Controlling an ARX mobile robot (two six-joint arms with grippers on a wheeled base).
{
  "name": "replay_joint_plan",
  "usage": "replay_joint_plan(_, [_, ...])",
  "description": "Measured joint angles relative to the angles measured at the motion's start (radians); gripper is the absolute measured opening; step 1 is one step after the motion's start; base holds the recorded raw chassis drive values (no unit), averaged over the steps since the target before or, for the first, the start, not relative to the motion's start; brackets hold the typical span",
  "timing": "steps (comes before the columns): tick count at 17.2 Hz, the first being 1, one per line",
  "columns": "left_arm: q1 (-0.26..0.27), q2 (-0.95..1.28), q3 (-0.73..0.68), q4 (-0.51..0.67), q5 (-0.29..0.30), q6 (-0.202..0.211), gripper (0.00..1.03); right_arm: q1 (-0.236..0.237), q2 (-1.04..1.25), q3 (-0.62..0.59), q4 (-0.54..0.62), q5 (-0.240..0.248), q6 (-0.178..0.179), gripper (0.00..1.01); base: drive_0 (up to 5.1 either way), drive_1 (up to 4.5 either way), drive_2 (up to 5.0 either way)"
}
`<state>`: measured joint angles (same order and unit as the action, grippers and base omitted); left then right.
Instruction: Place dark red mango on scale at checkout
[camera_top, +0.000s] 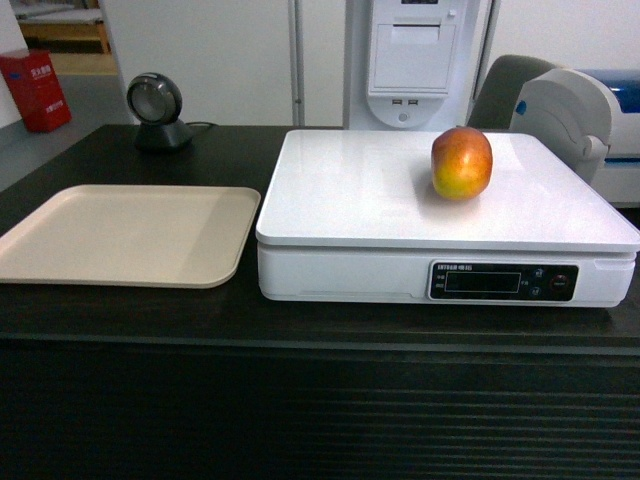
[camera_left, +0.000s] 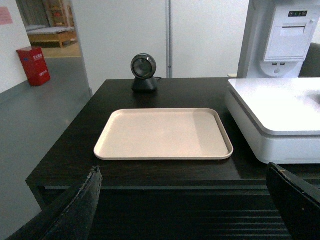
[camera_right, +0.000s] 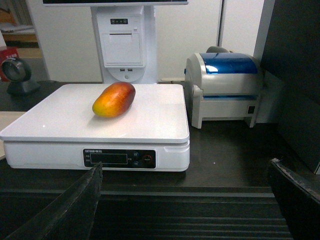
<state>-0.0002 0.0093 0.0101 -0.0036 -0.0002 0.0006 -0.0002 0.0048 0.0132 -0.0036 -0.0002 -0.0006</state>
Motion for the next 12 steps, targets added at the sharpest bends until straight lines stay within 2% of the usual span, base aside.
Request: replay_joint_plan(12, [0.000, 0.000, 0.000, 0.000, 0.000, 0.000, 0.98, 0.000, 0.000, 0.000, 0.000, 0.000, 0.000, 0.98, 0.0, 0.00, 0.0])
